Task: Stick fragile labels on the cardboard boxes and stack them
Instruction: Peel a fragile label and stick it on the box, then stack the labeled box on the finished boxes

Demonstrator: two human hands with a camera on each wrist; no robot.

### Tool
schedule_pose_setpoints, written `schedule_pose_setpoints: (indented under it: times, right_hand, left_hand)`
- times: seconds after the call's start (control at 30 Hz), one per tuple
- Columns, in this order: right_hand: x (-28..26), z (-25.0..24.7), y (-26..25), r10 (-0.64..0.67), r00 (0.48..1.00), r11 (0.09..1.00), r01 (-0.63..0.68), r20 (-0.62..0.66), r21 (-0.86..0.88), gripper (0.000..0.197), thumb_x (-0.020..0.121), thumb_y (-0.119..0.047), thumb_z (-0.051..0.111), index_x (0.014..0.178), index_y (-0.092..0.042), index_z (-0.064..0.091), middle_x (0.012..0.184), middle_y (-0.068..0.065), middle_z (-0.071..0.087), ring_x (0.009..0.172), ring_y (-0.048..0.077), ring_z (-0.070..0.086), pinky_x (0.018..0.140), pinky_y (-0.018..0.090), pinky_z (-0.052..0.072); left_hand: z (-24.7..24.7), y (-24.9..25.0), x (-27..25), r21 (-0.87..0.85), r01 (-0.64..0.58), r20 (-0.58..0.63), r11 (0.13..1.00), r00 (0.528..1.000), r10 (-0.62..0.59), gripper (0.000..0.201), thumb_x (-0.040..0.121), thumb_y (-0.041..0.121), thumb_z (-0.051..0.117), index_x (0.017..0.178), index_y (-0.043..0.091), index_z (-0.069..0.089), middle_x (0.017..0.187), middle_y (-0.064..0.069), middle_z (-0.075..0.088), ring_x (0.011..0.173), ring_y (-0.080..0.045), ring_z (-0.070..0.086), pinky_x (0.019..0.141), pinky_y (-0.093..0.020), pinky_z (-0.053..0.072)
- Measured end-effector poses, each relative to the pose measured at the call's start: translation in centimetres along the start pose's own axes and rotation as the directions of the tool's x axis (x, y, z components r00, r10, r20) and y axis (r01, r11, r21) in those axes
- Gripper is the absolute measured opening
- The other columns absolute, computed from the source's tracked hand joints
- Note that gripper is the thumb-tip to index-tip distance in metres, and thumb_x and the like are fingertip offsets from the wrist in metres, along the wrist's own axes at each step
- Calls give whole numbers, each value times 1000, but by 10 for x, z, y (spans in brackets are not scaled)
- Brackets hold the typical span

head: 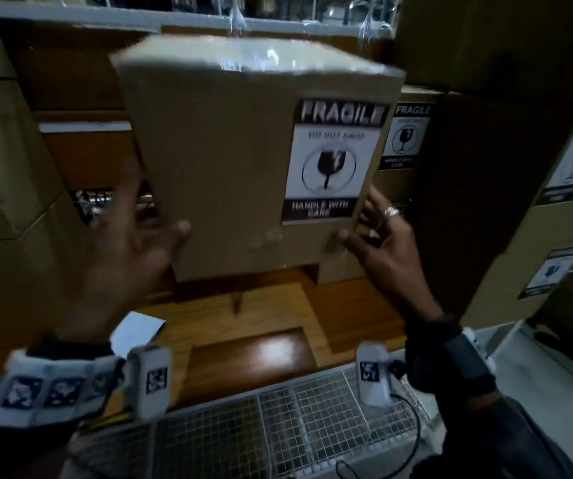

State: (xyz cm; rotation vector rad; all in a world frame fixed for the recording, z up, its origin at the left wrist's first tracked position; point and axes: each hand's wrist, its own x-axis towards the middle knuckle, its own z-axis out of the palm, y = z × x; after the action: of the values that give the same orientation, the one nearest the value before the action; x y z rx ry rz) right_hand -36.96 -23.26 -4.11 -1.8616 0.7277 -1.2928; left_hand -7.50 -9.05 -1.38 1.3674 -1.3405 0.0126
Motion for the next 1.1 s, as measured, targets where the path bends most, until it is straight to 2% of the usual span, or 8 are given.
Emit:
schedule_pose_setpoints:
  times: [0.17, 0.27, 0.4, 0.47, 0.63, 0.8, 1.0, 1.1]
  right_hand:
    - [60, -28, -46, -223, 975, 974, 222, 14, 45, 79, 96, -14, 71, 160, -12, 26, 147, -3, 53, 135, 10, 53, 99, 34, 57]
    - [105, -49, -59, -315, 949, 948, 315, -9, 49, 84, 95, -17, 74, 160, -9, 23, 149, 8, 51, 137, 18, 53, 98, 41, 58]
    - [160, -84, -64, -386, 921, 921, 388, -45, 40, 87, 94, -13, 74, 159, -2, 18, 145, 15, 54, 133, 23, 56, 100, 42, 57]
    - [182, -102, -62, -385, 921, 921, 387, -55, 38, 87, 94, -9, 73, 159, -2, 16, 146, 14, 53, 134, 21, 55, 102, 38, 55]
    - [224, -142, -45, -386, 918, 920, 390, -95, 38, 85, 96, -6, 70, 160, -3, 15, 153, 11, 46, 137, 13, 52, 102, 28, 54]
    - [251, -160, -25, -344, 925, 930, 360, -161, 80, 84, 95, 0, 67, 161, -9, 16, 148, -1, 48, 123, -9, 56, 91, 15, 53]
    - [283, -176, -13, -312, 920, 933, 343, -238, 106, 89, 91, 1, 72, 161, -14, 19, 150, -1, 50, 130, 3, 55, 101, 25, 54]
    - [295, -177, -9, -299, 915, 936, 336, -270, 101, 89, 90, -1, 73, 161, -17, 23, 145, -7, 52, 125, -4, 56, 98, 22, 54]
  left_hand:
    - [-22, 37, 72, 13, -101, -62, 995, 993, 102, 88, 88, 35, 79, 158, 43, 25, 154, 4, 45, 136, -17, 51, 103, -44, 53]
    - [-13, 59, 117, 62, -232, -39, 971, 971, 234, 87, 90, 35, 76, 160, 37, 23, 154, 4, 47, 134, -13, 54, 101, -38, 55]
    - [23, 84, 170, 43, -337, 6, 940, 941, 337, 81, 95, 24, 72, 160, 27, 24, 155, -1, 47, 136, -17, 52, 95, -37, 59]
    - [47, 90, 193, -12, -322, 21, 947, 946, 323, 84, 95, 20, 71, 161, 23, 20, 156, -2, 45, 139, -20, 50, 94, -37, 60]
    - [105, 100, 242, -30, -279, 7, 960, 960, 279, 94, 88, 34, 76, 162, 29, 18, 159, 1, 39, 143, -19, 44, 101, -45, 56]
    - [153, 112, 271, -62, -244, -9, 968, 970, 244, 90, 95, 13, 71, 162, 35, 14, 158, 4, 37, 140, -15, 44, 99, -44, 57]
    - [181, 111, 303, -69, -216, -7, 974, 976, 216, 92, 91, 21, 73, 160, 43, 16, 154, 3, 42, 140, -19, 44, 103, -53, 52]
    - [188, 111, 315, -58, -226, 10, 972, 974, 227, 94, 87, 31, 73, 159, 46, 15, 150, 5, 46, 137, -18, 47, 104, -54, 52]
